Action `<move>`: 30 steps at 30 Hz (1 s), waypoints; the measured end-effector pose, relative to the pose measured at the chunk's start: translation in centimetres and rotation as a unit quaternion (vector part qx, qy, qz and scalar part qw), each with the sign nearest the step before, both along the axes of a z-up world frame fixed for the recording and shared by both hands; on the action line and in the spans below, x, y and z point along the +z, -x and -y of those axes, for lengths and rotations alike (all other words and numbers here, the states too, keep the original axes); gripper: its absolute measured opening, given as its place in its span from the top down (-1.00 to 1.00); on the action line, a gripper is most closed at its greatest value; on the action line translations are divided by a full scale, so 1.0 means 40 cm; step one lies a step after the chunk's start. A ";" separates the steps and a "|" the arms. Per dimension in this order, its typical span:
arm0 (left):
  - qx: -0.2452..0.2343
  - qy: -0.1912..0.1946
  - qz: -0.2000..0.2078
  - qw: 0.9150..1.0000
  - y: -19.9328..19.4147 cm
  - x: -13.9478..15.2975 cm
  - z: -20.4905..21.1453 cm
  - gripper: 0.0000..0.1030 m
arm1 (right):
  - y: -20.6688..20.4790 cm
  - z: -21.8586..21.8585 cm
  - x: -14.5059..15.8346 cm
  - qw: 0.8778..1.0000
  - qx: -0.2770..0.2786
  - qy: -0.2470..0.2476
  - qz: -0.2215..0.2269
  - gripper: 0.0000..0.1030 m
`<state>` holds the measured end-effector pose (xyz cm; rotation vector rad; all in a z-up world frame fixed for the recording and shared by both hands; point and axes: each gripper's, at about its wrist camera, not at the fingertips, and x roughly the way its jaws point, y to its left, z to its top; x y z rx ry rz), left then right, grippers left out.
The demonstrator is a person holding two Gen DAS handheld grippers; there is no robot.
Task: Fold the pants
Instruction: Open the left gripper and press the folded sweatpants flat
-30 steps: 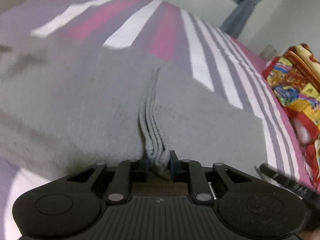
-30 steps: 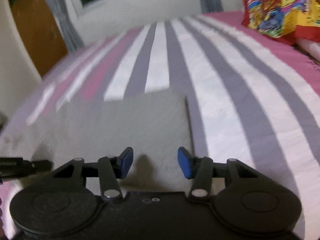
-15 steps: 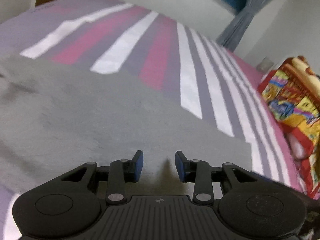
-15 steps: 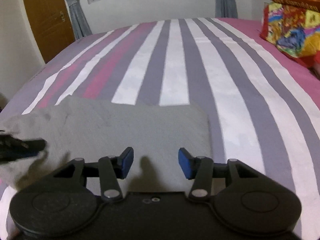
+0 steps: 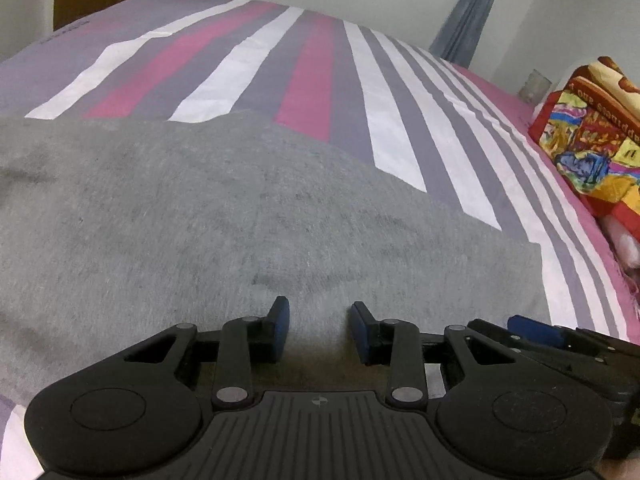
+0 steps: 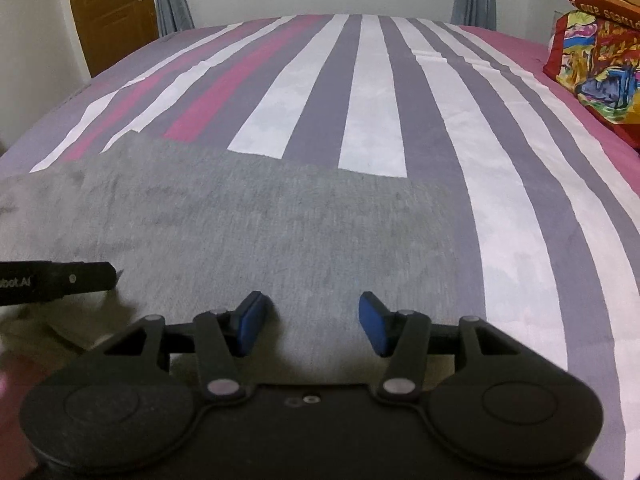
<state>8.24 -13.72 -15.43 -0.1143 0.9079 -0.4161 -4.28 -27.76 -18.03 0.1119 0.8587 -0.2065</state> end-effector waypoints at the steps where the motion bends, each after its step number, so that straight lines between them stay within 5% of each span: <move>1: -0.001 0.000 -0.002 1.000 0.004 -0.001 -0.005 0.33 | 0.012 -0.004 0.004 1.000 0.000 -0.001 0.000 -0.03; 7: -0.013 -0.006 0.007 1.000 0.069 0.016 -0.039 0.33 | 0.054 -0.032 0.023 1.000 0.000 0.007 0.000 -0.03; 15: 0.057 0.010 -0.005 0.998 0.098 0.077 -0.151 0.33 | 0.066 -0.103 0.081 0.999 0.022 -0.023 0.034 -0.02; 21: 0.112 0.013 -0.022 0.993 0.096 0.058 -0.288 0.32 | 0.049 -0.154 0.042 1.000 0.029 -0.005 0.004 -0.05; 26: 0.166 0.035 -0.031 0.985 0.099 0.044 -0.425 0.29 | 0.051 -0.169 0.083 0.999 0.023 -0.028 0.031 -0.08; 28: 0.187 0.041 -0.031 0.981 0.096 0.042 -0.470 0.20 | 0.046 -0.188 0.093 0.998 0.036 -0.030 0.037 -0.13; 30: 0.208 0.047 -0.028 0.977 0.099 0.042 -0.518 -0.10 | 0.042 -0.209 0.098 0.997 0.045 -0.038 0.039 -0.13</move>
